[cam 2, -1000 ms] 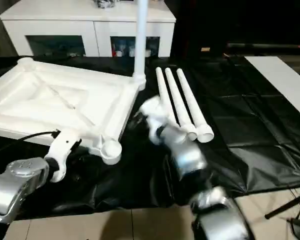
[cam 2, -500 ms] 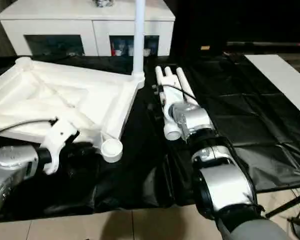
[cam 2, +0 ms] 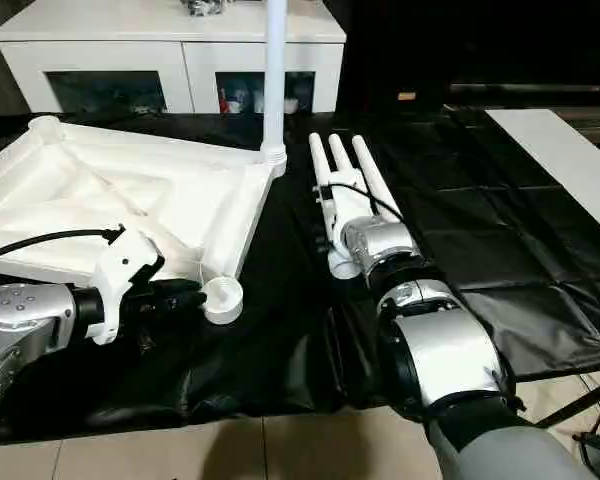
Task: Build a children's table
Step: Pick table leg
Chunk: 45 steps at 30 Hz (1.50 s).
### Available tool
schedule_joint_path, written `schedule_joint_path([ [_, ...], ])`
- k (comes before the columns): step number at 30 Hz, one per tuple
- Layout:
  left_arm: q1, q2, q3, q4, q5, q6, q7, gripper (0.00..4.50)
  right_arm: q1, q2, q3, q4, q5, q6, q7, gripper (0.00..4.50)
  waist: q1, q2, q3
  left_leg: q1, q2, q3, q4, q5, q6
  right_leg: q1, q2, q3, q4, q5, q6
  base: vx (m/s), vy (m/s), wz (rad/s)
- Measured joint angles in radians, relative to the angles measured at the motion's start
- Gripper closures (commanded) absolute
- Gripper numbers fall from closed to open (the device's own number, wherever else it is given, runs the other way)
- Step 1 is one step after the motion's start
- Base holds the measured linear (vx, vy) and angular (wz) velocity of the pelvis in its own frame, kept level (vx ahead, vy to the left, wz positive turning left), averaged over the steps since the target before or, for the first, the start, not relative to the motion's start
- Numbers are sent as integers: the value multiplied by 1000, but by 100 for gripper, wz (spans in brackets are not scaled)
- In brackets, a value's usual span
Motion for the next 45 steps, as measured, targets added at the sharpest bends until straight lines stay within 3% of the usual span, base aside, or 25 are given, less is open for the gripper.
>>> schedule_joint_path([
  [16,-32,15,-10,3,-7,0,-9,349,-2,-17,-50,59,19,69,31,156,1,0,0,0,0,-1,3,0,0,0,0,0,5,0,0,0,0,0],
  [22,-42,15,-11,7,-7,-4,-5,349,2,-17,-88,59,38,56,8,173,3,0,0,0,0,0,3,0,0,0,0,0,5,0,-1,0,0,0],
  [25,-57,14,-9,25,-6,-9,3,349,5,-16,-96,59,44,22,18,173,2,0,0,0,0,-1,3,0,0,0,0,0,5,0,-1,0,0,0],
  [34,-95,-21,20,108,34,-66,86,349,67,-3,-97,-3,50,-186,112,175,3,3,2,-1,0,-1,3,0,0,-1,0,0,5,-1,-1,0,0,0],
  [44,-185,-204,80,222,46,-203,251,349,191,58,-158,-197,126,-374,93,175,13,6,3,-1,0,-1,3,3,4,-1,-1,-1,5,0,-1,0,0,0],
  [45,-194,-229,92,230,38,-204,266,322,207,62,-167,-228,134,-382,86,175,13,6,4,-1,0,-1,3,3,4,-1,-1,-1,5,0,-1,0,0,0],
])
